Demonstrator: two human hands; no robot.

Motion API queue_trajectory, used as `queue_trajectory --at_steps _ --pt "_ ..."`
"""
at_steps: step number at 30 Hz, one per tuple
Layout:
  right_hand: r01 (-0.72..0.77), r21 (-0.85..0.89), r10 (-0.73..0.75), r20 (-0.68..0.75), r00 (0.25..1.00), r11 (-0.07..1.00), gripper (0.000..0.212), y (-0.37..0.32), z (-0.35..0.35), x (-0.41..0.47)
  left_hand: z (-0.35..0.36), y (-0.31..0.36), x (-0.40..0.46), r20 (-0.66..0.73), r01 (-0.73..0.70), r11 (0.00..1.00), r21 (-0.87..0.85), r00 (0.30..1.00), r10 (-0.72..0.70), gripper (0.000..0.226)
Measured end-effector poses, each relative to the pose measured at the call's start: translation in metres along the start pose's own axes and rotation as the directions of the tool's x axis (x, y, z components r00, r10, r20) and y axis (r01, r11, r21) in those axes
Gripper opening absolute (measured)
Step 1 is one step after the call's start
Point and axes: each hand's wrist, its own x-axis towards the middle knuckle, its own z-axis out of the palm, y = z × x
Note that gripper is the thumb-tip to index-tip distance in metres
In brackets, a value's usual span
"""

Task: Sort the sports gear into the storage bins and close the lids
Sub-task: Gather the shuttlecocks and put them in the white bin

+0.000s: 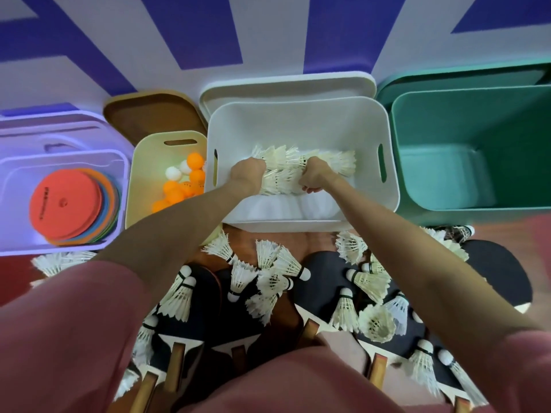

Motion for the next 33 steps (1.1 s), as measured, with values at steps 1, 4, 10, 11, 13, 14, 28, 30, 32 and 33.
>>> queue_trajectory --at_steps 1,4,10,11,13,14,28,30,32,33 --pt "0.006 -0.024 -0.006 -0.001 1.000 1.000 0.017 -0.002 -0.001 -0.003 -0.003 0.002 -0.001 0.003 -0.003 1.000 0.013 1.000 0.003 0.033" --pt "0.050 -0.128 -0.053 -0.019 0.998 0.991 0.022 -0.005 -0.004 -0.009 -0.011 0.003 -0.007 0.001 0.000 0.999 0.039 1.000 0.000 0.027" --pt "0.164 -0.257 -0.195 -0.101 0.976 0.953 0.009 -0.012 -0.005 -0.036 -0.029 -0.004 -0.027 -0.090 -0.020 0.987 -0.158 0.996 0.006 0.034" --pt "0.180 -0.252 -0.218 -0.131 0.967 0.951 0.016 -0.013 -0.005 -0.042 -0.034 -0.004 -0.034 -0.129 -0.043 0.973 -0.227 0.992 0.014 0.037" --pt "0.242 -0.255 -0.294 -0.195 0.936 0.936 0.032 -0.016 -0.003 -0.060 -0.041 -0.004 -0.055 -0.262 -0.122 0.936 -0.332 0.965 0.033 0.038" --pt "0.286 -0.250 -0.346 -0.243 0.906 0.925 0.033 -0.018 -0.002 -0.073 -0.043 -0.004 -0.069 -0.352 -0.177 0.916 -0.361 0.935 0.042 0.036" --pt "0.591 -0.168 -0.591 -0.474 0.653 0.789 0.025 0.025 0.119 -0.233 0.056 -0.035 -0.241 -0.546 -0.335 0.785 -0.521 0.838 -0.005 0.018" --pt "0.525 -0.188 -0.554 -0.378 0.742 0.830 0.022 0.038 0.145 -0.241 0.076 -0.038 -0.241 -0.427 -0.244 0.801 -0.547 0.904 -0.016 0.022" --pt "0.437 -0.206 -0.482 -0.309 0.820 0.876 0.016 0.045 0.167 -0.246 0.092 -0.039 -0.236 -0.305 -0.164 0.805 -0.571 0.952 -0.022 0.030" --pt "0.393 -0.212 -0.442 -0.291 0.849 0.895 0.015 0.047 0.176 -0.248 0.098 -0.038 -0.233 -0.248 -0.129 0.800 -0.586 0.968 -0.026 0.034"
